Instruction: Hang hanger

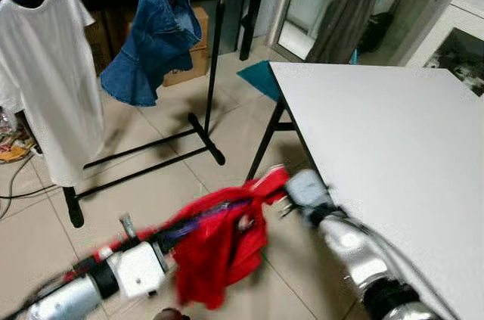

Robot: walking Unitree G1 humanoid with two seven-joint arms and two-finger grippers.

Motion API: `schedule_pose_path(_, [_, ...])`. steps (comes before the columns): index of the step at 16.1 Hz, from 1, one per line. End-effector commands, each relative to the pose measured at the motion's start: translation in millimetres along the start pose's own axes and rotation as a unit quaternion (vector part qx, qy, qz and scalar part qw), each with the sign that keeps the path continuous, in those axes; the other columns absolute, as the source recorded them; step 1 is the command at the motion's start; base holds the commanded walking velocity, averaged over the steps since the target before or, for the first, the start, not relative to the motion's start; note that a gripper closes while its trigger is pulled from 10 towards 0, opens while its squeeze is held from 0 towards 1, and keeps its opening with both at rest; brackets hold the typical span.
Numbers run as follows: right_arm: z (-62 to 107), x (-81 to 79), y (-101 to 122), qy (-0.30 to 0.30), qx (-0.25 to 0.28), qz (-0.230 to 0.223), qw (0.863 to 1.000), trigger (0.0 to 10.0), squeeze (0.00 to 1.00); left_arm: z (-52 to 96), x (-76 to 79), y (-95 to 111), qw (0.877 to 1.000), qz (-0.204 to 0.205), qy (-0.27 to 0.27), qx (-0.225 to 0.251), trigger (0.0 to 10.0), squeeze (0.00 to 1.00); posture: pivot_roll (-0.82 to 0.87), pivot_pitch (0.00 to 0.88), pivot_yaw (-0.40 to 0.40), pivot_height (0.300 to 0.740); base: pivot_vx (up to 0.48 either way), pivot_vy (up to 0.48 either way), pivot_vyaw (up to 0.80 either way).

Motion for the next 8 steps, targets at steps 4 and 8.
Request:
schedule_pose_path(4, [0.9,-4.5,4.3,0.016,0.012,-0.029,0.999,10.0,0.00,-7.3,2.1,-1.7,0.985,0.143,0.091,0.034,10.0,0.00,0.30,0.097,-0.157,0.740,0.000,0.000,0.00])
schedule_pose_path(8, [1.0,-4.3,8.4,0.022,0.019,-0.029,0.999,10.0,0.00,-12.8,9.6,-2.9,0.983,0.157,0.093,0.036,10.0,0.00,0.30,0.101,-0.157,0.740,0.000,0.000,0.80])
Point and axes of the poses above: a point about 5 cm out from each wrist's last joint towards the gripper, its own z axis pointing back from the gripper into the wrist, its own y axis along the axis of the wrist's last joint, x = y × z, the point moved 3 cm from there along -z, pointing out of the wrist towards the gripper, and after that the axes turned 6 degrees about z, right-handed, at the moved point
